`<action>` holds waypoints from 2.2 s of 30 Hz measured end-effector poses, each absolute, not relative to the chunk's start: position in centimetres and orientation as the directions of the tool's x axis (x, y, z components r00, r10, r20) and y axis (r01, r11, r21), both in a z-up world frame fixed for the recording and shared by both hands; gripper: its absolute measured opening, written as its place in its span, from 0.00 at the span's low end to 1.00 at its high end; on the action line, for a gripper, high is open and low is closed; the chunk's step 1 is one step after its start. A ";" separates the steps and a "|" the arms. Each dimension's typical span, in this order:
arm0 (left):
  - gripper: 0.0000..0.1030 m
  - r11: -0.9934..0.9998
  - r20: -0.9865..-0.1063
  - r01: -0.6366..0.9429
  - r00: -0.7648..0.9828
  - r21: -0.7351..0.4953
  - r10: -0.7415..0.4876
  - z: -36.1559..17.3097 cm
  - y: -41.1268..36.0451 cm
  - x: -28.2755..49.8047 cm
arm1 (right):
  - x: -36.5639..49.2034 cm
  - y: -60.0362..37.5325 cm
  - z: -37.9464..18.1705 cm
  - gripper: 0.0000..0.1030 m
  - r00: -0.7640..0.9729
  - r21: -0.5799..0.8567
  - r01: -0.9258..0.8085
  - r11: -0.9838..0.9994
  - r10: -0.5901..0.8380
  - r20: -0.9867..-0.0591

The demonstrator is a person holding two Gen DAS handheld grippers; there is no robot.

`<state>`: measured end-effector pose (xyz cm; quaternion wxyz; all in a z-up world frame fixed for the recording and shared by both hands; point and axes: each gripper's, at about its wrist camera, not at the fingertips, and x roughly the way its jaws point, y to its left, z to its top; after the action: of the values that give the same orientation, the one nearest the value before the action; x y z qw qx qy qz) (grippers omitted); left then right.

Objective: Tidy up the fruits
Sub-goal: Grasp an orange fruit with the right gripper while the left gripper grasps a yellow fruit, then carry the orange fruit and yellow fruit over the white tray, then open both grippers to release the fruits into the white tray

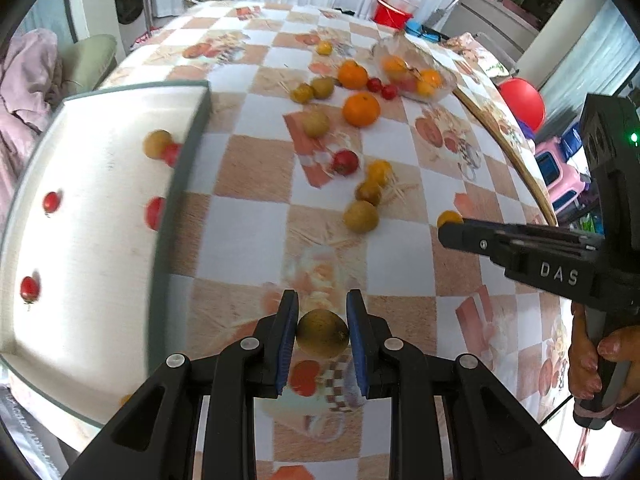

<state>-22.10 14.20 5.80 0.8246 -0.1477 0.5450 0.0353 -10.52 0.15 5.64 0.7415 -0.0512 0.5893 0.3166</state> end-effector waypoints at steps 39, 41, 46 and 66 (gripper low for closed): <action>0.26 0.857 -0.911 -0.515 0.349 0.010 0.220 3.4 35.1 -24.3 | -12.0 24.4 4.6 0.20 -0.033 0.329 -0.683 0.652 0.423 -0.906; 0.26 0.856 -0.913 -0.516 0.343 0.013 0.221 3.3 35.3 -24.3 | -12.0 24.9 4.2 0.20 -0.035 0.323 -0.685 0.653 0.413 -0.910; 0.26 0.855 -0.919 -0.518 0.329 0.019 0.219 2.7 35.5 -24.1 | -12.0 25.3 3.7 0.20 -0.036 0.308 -0.693 0.652 0.395 -0.918; 0.75 0.859 -0.897 -0.504 0.331 0.094 0.292 3.1 34.7 -24.2 | -12.2 25.1 3.4 0.38 -0.046 0.317 -0.701 0.639 0.404 -0.914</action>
<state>-24.24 34.74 3.08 0.8093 -0.1012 0.5237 0.2460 -12.25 25.11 3.37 0.6793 -0.1243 0.5982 0.4065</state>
